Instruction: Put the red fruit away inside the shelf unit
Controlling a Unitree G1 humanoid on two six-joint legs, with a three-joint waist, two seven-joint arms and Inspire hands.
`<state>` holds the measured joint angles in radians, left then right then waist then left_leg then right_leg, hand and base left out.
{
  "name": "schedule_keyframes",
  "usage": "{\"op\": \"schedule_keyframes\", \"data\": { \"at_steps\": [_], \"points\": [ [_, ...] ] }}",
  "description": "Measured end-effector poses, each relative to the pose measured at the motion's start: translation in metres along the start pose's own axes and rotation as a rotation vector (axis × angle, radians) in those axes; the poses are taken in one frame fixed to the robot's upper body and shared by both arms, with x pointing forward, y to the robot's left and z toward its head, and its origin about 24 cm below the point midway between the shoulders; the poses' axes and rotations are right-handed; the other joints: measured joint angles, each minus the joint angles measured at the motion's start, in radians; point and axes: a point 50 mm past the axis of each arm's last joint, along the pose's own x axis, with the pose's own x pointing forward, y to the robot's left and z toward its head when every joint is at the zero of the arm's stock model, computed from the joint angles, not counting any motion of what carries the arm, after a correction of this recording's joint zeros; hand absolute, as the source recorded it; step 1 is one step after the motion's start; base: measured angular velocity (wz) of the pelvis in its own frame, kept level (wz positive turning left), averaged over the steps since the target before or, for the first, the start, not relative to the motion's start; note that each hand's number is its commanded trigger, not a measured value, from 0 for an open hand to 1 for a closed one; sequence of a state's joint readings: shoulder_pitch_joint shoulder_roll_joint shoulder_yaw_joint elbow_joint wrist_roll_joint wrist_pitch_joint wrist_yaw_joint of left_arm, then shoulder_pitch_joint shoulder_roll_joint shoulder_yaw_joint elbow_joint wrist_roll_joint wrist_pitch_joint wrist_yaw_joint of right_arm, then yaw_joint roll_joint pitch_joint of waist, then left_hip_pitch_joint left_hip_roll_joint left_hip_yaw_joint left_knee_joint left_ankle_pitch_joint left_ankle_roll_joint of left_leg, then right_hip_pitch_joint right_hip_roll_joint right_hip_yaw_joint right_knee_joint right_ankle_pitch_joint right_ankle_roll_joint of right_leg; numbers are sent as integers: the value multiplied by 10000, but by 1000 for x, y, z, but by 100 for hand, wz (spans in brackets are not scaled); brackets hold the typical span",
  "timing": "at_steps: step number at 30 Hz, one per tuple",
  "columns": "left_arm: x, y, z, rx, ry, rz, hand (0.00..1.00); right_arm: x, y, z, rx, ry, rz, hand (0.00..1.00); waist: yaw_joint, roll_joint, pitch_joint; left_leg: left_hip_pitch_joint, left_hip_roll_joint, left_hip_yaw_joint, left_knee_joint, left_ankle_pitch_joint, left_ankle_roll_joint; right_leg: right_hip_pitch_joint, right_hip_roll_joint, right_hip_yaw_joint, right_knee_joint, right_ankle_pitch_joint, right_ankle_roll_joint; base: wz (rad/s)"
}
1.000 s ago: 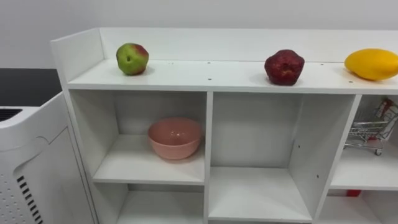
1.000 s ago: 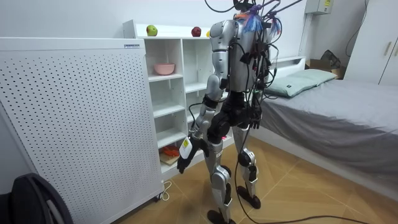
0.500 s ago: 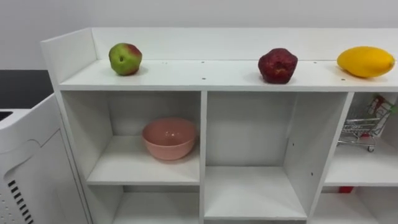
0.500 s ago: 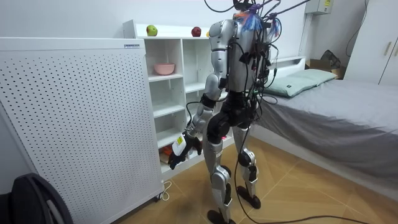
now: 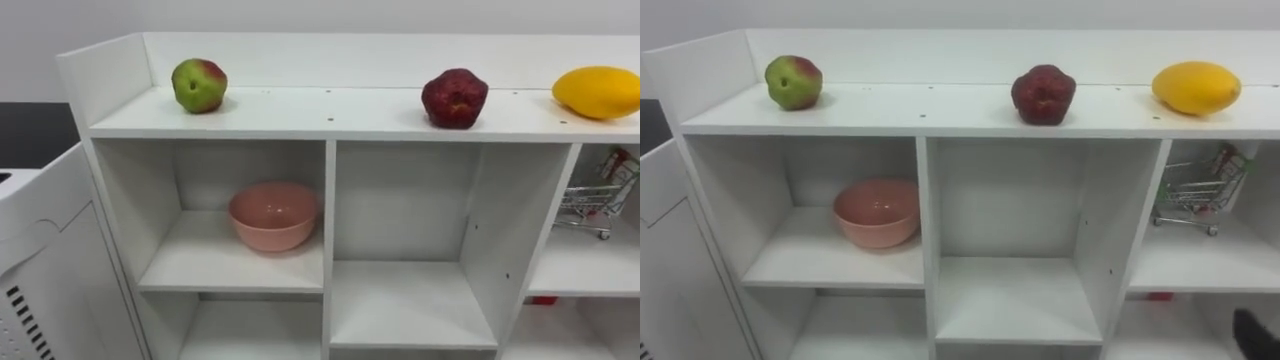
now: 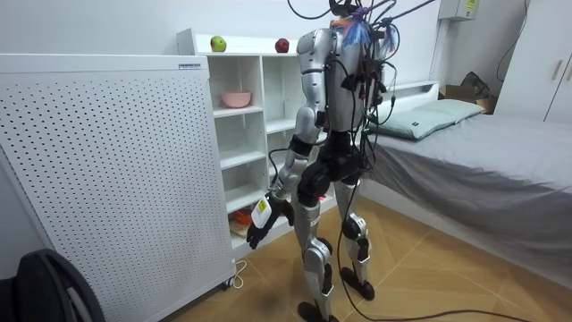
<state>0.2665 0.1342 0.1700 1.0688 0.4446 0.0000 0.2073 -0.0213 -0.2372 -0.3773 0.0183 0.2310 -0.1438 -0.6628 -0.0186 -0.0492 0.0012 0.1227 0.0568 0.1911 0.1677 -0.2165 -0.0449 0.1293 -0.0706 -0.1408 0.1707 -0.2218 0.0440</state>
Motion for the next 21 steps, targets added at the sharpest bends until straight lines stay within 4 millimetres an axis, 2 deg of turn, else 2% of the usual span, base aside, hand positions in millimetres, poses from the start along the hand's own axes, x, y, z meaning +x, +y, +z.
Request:
{"op": "schedule_keyframes", "data": {
  "at_steps": [3,6,16,21],
  "points": [
    [1,0,3,24,-126,-86,0,2,10,25,375,-1321,-21,0,17,-47,-6,-55,0,-13,28,2,4,-28,-2,-9,3,0,0,0],
    [1,-1,7,73,-297,-229,0,5,20,48,384,-2690,67,0,180,-108,-14,-51,3,-18,35,5,8,-14,-2,-17,7,3,-4,0],
    [2,-2,10,498,-389,-415,0,5,52,107,1425,-5083,1314,0,288,-206,8,-98,-2,-118,47,20,19,-21,-10,-83,7,5,-5,1],
    [3,-1,15,507,-513,-693,0,-2,63,139,2566,-6127,1730,0,302,-393,-13,-273,0,-293,171,20,18,-53,-11,-279,-9,12,-16,10]
  ]
}}
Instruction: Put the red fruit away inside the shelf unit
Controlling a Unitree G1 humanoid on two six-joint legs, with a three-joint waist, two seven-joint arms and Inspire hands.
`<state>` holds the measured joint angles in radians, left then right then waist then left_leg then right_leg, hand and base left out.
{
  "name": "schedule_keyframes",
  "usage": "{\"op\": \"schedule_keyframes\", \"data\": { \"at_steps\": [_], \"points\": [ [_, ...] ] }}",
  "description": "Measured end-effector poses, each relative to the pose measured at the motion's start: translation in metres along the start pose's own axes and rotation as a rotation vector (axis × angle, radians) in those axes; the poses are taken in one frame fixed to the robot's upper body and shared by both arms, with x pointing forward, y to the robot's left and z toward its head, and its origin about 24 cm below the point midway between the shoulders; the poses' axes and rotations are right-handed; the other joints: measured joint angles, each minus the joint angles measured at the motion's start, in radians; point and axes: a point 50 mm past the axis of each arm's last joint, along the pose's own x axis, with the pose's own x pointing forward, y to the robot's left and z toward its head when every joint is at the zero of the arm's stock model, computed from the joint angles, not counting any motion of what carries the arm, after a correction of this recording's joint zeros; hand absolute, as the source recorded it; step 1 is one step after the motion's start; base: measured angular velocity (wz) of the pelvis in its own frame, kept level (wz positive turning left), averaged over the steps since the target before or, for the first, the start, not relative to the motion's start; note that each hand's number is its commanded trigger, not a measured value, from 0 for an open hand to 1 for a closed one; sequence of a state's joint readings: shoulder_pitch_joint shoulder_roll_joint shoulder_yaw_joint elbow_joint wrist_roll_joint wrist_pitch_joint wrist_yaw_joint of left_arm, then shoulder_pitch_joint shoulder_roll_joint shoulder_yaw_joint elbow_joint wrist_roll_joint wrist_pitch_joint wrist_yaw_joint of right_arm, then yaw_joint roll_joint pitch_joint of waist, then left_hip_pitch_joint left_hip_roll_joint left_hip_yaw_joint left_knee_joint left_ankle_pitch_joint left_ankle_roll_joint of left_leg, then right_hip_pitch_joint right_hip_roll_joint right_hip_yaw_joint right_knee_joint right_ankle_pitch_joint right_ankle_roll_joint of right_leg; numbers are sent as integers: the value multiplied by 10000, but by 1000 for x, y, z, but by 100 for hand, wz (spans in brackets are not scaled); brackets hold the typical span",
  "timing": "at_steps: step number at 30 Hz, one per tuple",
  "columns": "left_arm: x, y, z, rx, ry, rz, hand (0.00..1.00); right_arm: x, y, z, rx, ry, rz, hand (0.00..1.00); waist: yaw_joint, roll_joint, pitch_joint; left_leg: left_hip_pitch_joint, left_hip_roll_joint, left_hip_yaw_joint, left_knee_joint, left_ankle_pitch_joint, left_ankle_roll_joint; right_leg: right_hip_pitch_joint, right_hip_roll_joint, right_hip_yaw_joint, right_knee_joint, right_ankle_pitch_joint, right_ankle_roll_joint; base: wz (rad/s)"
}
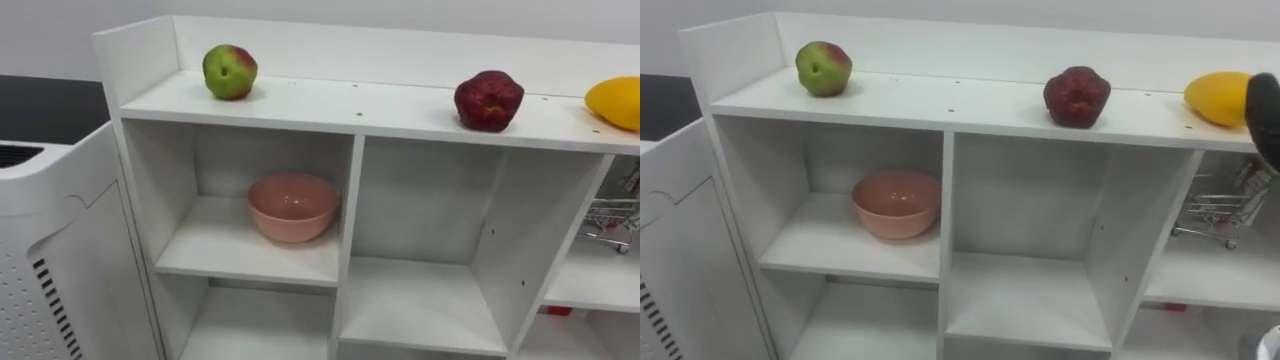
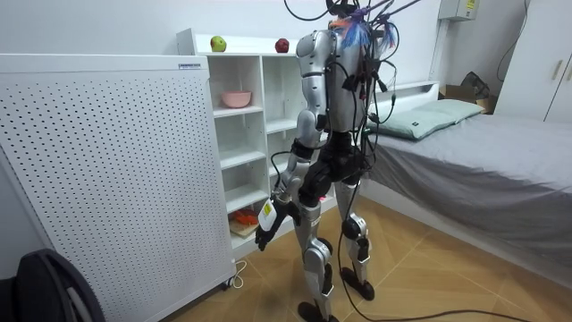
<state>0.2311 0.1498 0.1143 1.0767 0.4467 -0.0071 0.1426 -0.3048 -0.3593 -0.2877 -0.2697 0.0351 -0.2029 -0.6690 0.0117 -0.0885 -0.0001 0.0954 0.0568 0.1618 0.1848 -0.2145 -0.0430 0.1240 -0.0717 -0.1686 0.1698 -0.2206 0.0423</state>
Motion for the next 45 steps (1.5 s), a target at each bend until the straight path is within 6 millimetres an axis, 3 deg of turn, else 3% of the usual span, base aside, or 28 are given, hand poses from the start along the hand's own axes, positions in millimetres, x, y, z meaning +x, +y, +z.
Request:
{"op": "schedule_keyframes", "data": {
  "at_steps": [7,16,21,30,39,45],
  "points": [
    [2,3,6,11,-180,-87,0,5,21,11,880,-356,933,0,224,29,18,-21,26,-102,78,1,1,58,-9,-333,21,77,-10,2],
    [1,4,6,123,-304,-162,0,9,33,-9,2040,1145,1931,0,449,79,26,-241,29,-340,130,6,11,-39,2,-556,46,145,-48,0],
    [1,5,8,244,-349,-131,0,18,37,-24,1603,1587,1999,0,485,54,5,-310,13,-475,182,18,19,-30,4,-647,41,154,-44,8],
    [0,10,14,230,-654,114,0,15,37,-51,866,2899,3076,0,493,-64,41,-351,15,-552,189,28,14,-27,2,-788,15,154,-45,2],
    [1,18,13,315,-549,280,0,14,38,-59,593,3300,3962,0,459,-306,-6,-318,15,-564,190,28,14,40,3,-800,0,154,-44,0],
    [1,18,13,317,-543,240,0,10,41,-62,528,3495,4703,0,461,-321,-2,-350,19,-563,193,29,14,37,4,-801,7,159,-49,0]
  ]
}}
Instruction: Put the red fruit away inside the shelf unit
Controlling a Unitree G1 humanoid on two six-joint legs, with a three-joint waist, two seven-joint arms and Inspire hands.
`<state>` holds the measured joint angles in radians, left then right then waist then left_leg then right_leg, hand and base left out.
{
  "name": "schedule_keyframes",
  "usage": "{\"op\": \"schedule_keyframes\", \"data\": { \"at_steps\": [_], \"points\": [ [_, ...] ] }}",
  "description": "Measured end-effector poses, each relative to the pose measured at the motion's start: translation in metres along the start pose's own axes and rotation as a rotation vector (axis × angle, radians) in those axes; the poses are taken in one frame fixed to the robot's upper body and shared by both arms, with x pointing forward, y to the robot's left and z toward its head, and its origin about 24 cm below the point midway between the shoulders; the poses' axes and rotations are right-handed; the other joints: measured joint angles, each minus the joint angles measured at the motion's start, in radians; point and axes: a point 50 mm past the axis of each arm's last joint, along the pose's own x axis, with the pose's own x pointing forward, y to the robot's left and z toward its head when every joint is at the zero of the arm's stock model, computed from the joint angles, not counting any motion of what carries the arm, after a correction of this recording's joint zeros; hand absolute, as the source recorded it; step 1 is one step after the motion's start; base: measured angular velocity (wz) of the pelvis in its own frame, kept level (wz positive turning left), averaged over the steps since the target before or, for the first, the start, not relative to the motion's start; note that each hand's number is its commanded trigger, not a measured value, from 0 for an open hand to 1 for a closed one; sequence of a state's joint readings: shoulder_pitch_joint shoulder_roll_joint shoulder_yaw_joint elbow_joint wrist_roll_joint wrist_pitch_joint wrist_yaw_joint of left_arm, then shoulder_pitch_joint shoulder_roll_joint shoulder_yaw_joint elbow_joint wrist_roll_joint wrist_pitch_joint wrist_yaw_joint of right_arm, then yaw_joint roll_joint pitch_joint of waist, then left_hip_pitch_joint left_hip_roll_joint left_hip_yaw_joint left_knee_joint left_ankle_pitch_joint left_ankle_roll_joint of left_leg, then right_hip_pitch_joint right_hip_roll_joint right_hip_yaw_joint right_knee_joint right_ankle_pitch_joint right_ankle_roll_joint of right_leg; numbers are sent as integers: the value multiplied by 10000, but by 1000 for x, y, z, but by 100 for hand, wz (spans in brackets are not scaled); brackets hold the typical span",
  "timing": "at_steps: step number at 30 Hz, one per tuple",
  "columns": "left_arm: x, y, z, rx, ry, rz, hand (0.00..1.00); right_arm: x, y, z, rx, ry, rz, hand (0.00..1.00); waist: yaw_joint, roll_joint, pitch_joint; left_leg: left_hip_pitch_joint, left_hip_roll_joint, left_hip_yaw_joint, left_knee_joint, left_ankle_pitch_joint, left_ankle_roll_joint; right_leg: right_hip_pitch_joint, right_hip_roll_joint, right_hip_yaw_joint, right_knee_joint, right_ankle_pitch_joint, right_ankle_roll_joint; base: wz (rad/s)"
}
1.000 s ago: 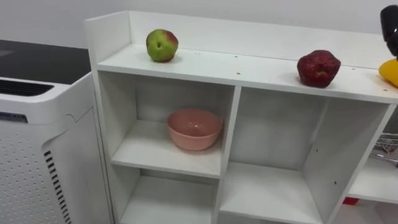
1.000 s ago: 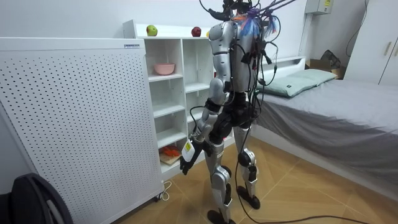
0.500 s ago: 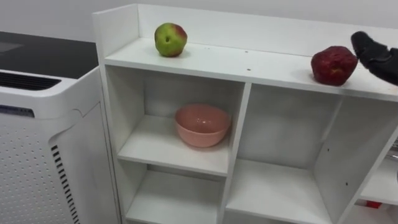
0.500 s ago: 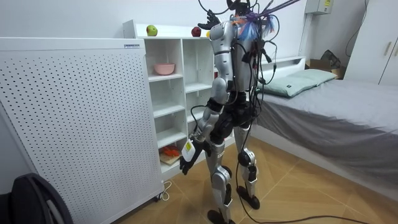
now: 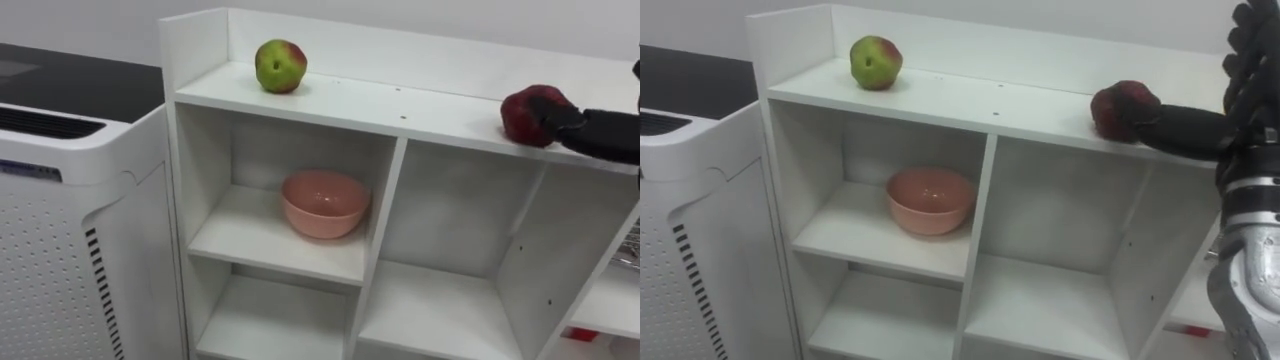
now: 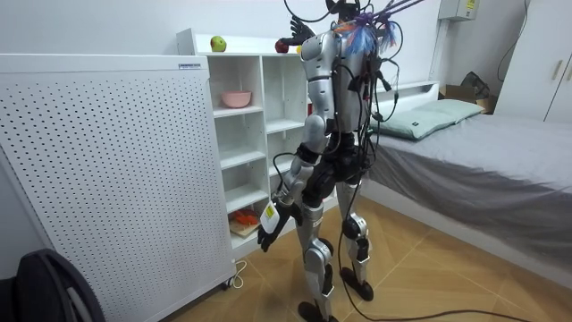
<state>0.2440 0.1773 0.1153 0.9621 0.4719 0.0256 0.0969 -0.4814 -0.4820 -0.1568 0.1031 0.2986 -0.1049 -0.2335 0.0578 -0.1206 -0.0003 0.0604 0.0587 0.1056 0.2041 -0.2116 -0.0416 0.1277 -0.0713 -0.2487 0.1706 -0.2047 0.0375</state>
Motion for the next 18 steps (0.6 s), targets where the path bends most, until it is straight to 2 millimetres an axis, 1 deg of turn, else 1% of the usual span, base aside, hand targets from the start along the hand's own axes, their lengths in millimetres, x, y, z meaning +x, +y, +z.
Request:
{"op": "schedule_keyframes", "data": {
  "at_steps": [4,8,12,13,14,18],
  "points": [
    [0,0,0,-15,-8,-13,0,0,4,-1,-72,18,364,0,14,19,8,-12,-1,1,-1,0,0,-7,0,6,1,1,0,0],
    [1,1,4,-28,-106,-3,0,-1,8,-1,-229,8,816,0,41,68,32,22,-3,2,-6,0,0,-7,0,12,1,1,0,0],
    [1,1,3,-49,-85,-23,0,-2,13,-5,-255,226,1332,0,41,108,22,45,-3,6,-8,3,0,-2,0,14,0,1,-1,0],
    [1,1,3,-63,-78,-24,0,-3,15,-6,-245,281,1435,16,37,110,21,47,-3,6,-8,4,-1,-2,0,14,0,1,-1,0],
    [1,1,3,-59,-68,-31,0,-3,16,-7,-174,389,1635,100,44,109,20,51,-2,5,-6,5,-1,8,0,11,0,1,-1,0],
    [0,0,1,-48,-18,-186,0,-4,17,-15,-216,747,1967,100,45,87,6,49,-2,4,8,6,1,20,-1,9,1,2,-1,0]
  ]
}}
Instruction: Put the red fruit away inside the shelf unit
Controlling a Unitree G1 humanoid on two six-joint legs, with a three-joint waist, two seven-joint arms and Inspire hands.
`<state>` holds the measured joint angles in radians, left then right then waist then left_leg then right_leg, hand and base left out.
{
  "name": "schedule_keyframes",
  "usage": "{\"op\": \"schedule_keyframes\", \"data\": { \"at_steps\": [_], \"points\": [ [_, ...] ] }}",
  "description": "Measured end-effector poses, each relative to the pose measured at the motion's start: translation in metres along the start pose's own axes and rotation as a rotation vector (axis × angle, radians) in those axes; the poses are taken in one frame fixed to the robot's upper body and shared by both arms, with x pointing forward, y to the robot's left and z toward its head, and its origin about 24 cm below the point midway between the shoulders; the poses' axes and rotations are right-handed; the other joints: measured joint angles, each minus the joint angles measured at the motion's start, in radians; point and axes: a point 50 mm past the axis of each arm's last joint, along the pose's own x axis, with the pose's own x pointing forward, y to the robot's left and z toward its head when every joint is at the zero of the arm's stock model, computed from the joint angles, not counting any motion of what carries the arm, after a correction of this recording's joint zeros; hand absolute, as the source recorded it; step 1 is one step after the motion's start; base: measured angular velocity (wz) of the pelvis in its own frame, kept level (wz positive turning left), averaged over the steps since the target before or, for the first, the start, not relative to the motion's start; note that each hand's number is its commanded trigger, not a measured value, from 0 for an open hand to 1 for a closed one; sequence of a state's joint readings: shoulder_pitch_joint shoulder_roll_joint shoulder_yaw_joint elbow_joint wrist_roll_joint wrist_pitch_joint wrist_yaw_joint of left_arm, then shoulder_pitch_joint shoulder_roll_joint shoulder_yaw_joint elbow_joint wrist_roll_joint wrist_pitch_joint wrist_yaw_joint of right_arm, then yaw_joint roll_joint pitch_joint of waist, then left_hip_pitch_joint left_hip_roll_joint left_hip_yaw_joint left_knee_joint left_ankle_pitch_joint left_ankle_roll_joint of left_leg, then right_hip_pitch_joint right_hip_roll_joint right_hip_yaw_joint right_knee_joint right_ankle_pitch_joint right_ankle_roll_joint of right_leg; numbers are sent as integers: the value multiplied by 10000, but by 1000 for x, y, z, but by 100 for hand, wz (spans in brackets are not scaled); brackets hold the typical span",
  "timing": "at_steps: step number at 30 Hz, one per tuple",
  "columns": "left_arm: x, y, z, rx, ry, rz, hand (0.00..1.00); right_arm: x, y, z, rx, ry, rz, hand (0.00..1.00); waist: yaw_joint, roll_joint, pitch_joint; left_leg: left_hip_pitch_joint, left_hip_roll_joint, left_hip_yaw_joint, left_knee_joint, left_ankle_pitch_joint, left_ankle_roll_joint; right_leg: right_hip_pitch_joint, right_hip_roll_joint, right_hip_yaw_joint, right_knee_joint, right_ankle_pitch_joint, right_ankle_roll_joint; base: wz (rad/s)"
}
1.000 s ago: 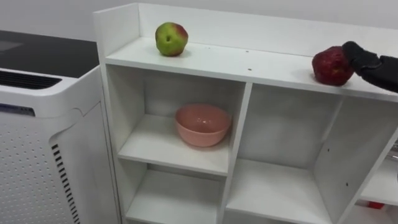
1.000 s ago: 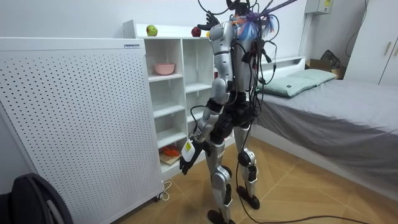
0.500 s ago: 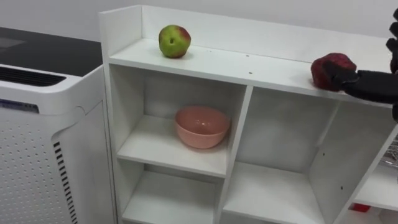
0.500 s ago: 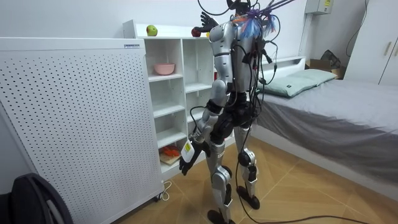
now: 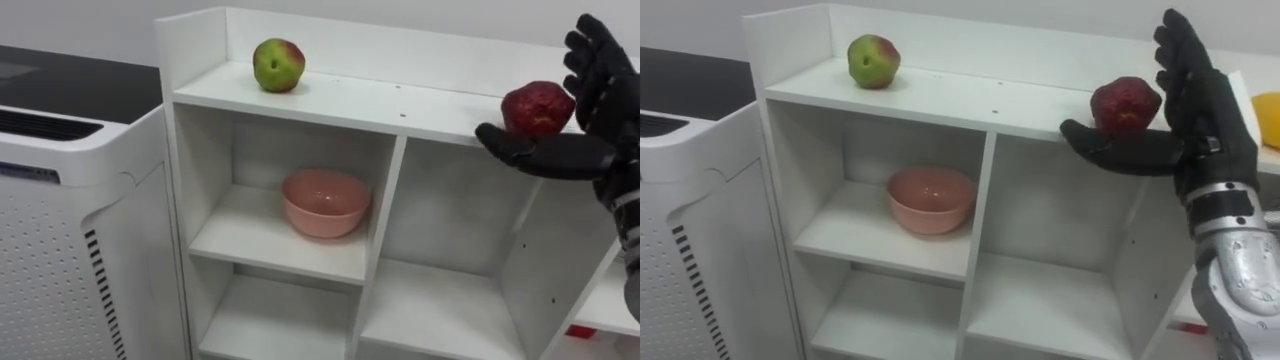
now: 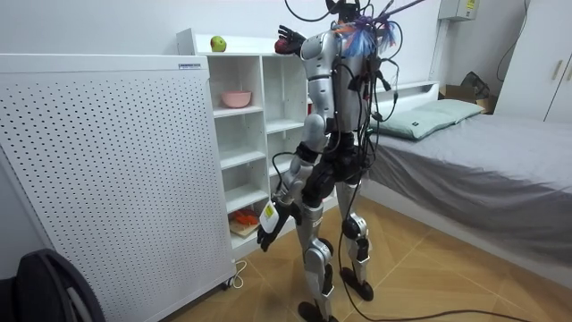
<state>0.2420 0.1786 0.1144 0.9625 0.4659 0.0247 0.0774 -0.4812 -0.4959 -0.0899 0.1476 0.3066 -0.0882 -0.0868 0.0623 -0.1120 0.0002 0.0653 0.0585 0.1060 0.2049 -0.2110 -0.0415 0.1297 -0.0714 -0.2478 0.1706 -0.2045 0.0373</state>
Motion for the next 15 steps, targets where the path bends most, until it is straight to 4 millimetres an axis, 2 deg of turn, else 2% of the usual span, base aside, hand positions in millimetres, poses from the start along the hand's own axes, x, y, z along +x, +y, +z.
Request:
{"op": "schedule_keyframes", "data": {
  "at_steps": [15],
  "points": [
    [0,1,-4,51,201,-82,0,0,-2,-6,-233,302,273,100,-19,-52,-22,179,1,-24,-3,-1,0,252,0,-34,2,0,0,0]
  ]
}}
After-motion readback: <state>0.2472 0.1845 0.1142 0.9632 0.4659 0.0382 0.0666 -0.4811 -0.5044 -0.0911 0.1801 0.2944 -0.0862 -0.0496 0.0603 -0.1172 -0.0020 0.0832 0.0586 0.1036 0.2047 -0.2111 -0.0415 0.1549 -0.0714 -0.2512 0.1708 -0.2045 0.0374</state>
